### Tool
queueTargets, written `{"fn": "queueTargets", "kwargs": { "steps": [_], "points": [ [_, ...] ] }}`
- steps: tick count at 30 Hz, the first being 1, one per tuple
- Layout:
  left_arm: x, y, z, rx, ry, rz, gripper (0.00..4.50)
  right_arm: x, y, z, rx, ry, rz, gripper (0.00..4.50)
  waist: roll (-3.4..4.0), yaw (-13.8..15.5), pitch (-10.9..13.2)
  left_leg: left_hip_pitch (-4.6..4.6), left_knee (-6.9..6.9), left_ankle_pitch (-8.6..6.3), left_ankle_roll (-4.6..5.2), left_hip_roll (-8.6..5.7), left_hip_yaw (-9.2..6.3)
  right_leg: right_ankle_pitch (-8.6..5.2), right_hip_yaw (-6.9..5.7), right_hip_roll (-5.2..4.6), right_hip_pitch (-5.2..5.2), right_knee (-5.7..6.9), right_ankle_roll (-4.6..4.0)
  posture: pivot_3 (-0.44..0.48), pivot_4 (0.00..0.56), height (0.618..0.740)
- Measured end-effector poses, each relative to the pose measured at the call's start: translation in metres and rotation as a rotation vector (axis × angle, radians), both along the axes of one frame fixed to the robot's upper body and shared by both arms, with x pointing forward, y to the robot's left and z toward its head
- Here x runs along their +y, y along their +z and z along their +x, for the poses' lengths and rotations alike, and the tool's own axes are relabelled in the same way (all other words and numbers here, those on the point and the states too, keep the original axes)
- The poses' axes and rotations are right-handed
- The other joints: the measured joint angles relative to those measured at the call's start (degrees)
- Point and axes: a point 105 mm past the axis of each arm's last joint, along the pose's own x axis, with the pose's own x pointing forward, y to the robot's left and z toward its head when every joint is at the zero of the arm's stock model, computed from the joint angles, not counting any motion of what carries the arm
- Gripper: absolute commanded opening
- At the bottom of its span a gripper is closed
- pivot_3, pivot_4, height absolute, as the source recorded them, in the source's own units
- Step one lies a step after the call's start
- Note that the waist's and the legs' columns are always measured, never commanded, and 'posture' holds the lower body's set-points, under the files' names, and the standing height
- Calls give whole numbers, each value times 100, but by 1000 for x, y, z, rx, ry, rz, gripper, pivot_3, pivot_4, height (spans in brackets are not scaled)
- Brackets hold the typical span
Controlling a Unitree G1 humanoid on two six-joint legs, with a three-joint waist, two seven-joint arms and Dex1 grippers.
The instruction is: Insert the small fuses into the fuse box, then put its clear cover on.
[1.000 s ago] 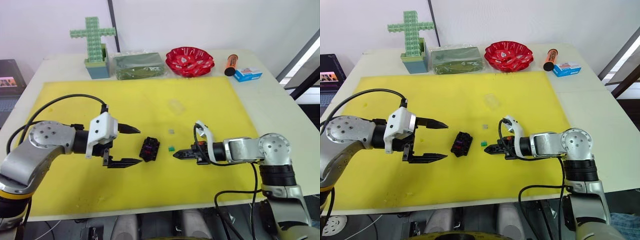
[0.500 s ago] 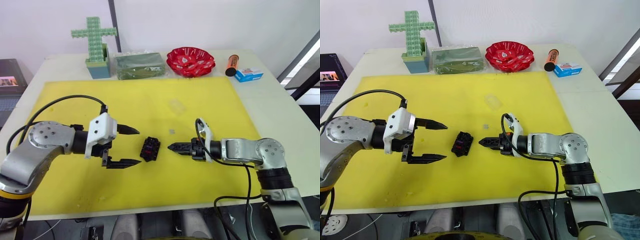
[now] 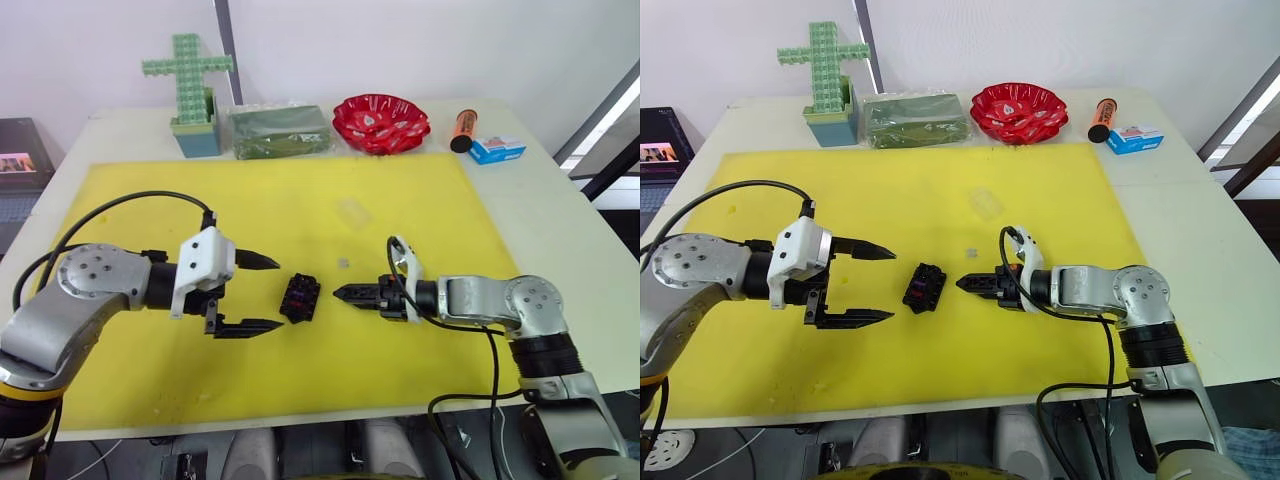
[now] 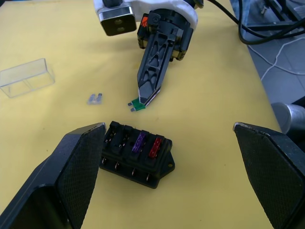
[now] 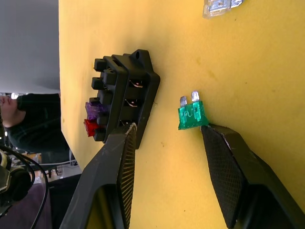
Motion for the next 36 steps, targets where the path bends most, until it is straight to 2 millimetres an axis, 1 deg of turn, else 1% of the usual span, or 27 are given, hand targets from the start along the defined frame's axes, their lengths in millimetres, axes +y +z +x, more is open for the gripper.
{"fn": "queueTargets", "kwargs": {
  "steps": [11,14,18,19,31,34,36],
  "points": [
    [0,0,0,3,1,0,4500,4,0,4,0,-26,9,2310,0,-3,0,0,0,0,0,1,0,-1,0,0,0,0,-2,0,150,740],
    [0,0,0,3,1,0,4500,4,-1,4,0,-30,4,1682,0,-3,0,0,0,0,0,1,0,-2,0,0,0,0,-3,0,150,740],
    [0,0,0,3,3,-3,4500,3,-4,6,-1,-42,-15,289,0,-4,0,0,-1,0,0,1,0,-2,0,0,0,-1,-3,0,150,740],
    [0,0,0,3,4,-3,4500,3,-3,6,-1,-44,-13,22,0,-3,0,0,-1,0,0,1,0,-2,0,0,0,-2,-3,0,150,740],
    [-1,1,0,-1,2,-5,4500,2,-3,5,-11,-22,-28,22,0,4,0,-1,0,0,0,1,2,-2,1,0,1,-7,-4,0,150,740],
    [-1,1,0,-1,3,-5,4500,1,1,2,-33,52,-82,22,5,3,3,-2,0,0,0,1,3,-5,1,-1,1,-9,-10,0,150,740],
    [-1,1,0,-3,2,-5,4500,-3,10,0,-60,148,-143,22,7,1,5,-3,0,0,0,1,3,-8,1,-1,0,-13,-15,0,150,740]
  ]
}}
